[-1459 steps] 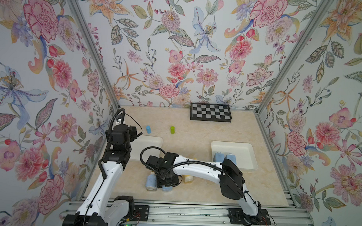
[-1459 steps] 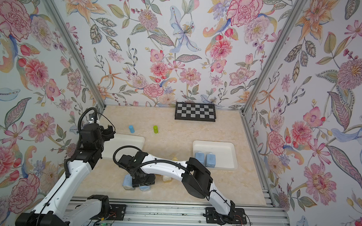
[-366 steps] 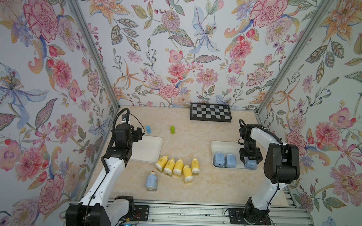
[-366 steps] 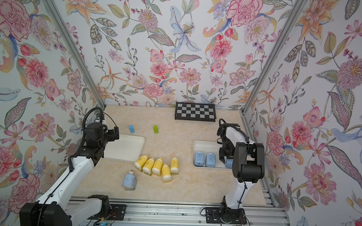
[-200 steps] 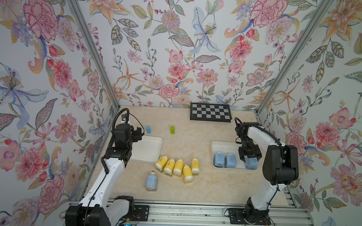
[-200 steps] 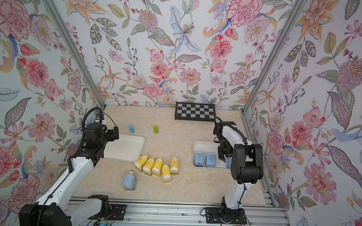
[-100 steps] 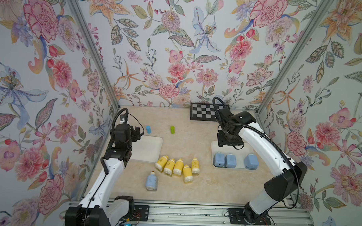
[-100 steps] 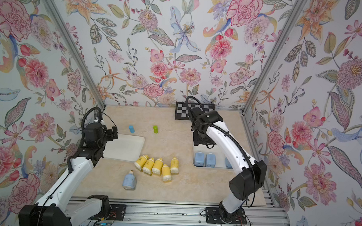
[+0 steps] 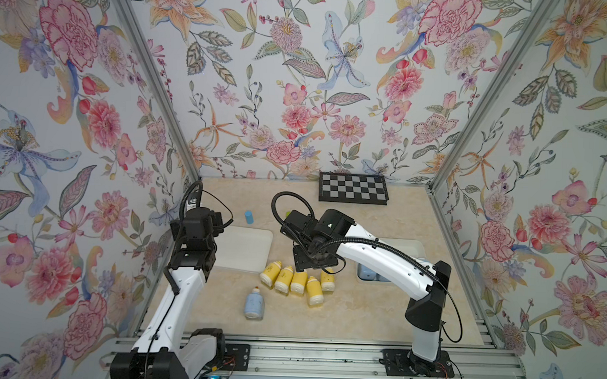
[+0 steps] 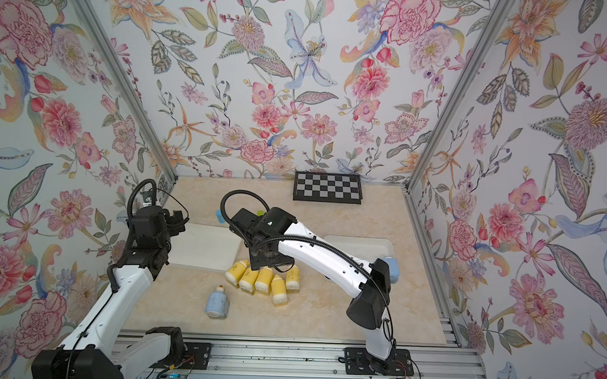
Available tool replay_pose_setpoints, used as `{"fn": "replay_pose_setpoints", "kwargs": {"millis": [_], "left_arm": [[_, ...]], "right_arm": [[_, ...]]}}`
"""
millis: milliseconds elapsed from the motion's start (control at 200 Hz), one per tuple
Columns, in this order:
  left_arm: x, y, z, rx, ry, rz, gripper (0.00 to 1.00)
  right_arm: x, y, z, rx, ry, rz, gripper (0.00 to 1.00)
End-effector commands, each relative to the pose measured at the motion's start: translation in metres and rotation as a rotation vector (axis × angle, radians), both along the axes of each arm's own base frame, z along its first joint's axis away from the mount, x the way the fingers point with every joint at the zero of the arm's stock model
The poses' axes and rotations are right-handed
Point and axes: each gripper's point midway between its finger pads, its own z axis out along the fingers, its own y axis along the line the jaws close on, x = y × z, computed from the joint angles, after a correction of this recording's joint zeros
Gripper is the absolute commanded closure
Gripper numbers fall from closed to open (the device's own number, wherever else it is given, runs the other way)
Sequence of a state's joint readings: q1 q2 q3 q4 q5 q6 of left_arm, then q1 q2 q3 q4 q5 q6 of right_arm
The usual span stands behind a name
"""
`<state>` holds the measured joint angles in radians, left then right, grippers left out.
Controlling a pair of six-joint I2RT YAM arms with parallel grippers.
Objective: Place the pencil sharpeners by color into the storage box
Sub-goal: Pick up the pencil sharpener from the center of the board.
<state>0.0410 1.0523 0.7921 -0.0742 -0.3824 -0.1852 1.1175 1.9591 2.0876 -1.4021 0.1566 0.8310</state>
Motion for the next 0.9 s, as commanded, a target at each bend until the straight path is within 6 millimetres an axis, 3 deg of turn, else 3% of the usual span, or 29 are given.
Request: {"fn": "replay_pose_setpoints", "kwargs": {"millis": [0,270,435,701,896], "left_arm": [[-0.006,0.017,0.002,-0.008,-0.02,0.073,0.0],[-0.017,0.041,0.004,-0.021,-0.034,0.155,0.0],[-0.019,0.042,0.006,-0.018,-0.04,0.165,0.01],[-0.02,0.042,0.008,-0.019,-0.048,0.169,0.01],[-0.022,0.041,0.01,-0.021,-0.057,0.17,0.01]], "right_arm": [[-0.014,0.023,0.0,0.043,0.031,-0.03,0.25],[-0.045,0.071,-0.02,0.079,0.076,0.02,0.24],[-0.062,0.091,-0.038,0.079,0.116,0.052,0.23],[-0.067,0.114,-0.059,0.107,0.156,0.062,0.21],[-0.082,0.135,-0.08,0.121,0.203,0.084,0.2]]}}
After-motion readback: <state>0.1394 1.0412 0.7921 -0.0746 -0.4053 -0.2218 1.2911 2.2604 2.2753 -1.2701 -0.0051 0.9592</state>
